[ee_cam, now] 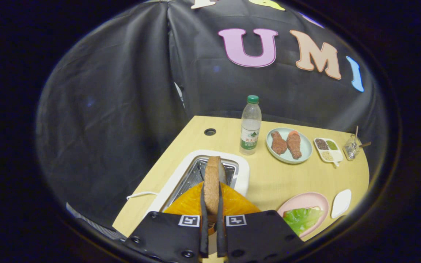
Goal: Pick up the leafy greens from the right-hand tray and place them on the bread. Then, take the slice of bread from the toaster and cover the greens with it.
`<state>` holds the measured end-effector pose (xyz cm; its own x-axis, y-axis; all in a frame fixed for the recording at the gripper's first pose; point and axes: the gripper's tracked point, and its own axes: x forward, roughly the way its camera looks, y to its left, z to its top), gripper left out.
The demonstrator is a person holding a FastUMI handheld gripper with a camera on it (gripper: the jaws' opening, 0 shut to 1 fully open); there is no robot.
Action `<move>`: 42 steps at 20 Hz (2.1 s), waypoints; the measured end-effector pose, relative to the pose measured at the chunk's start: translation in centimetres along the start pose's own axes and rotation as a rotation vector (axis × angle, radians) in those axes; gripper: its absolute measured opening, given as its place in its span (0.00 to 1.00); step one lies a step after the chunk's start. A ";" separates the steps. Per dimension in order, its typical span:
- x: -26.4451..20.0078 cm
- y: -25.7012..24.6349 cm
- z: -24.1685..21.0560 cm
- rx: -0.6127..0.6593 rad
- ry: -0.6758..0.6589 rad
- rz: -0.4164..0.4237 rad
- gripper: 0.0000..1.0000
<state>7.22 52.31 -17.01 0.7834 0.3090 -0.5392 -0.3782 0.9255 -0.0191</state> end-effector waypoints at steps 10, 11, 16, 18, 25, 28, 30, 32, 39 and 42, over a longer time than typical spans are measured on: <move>-5.1 -2.1 6.9 0.168 -0.124 0.085 0.12; -5.9 -2.6 7.5 0.188 -0.139 0.099 0.12; -9.1 -7.5 9.1 0.313 -0.184 0.135 0.12; -9.8 -10.5 8.6 0.344 -0.199 0.116 0.12; -9.0 -19.5 0.9 0.405 -0.144 0.072 0.11; -7.5 -20.0 -3.7 0.421 -0.081 0.115 0.11; -6.6 -20.2 -6.0 0.449 -0.049 0.143 0.12; -5.6 -20.8 -8.1 0.485 -0.020 0.143 0.12; -4.1 -24.0 -11.3 0.605 0.007 0.108 0.13; -4.0 -24.9 -12.1 0.621 0.022 0.104 0.15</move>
<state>7.53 25.43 -24.57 0.7448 0.4060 -0.5295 -0.0901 0.8475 0.5231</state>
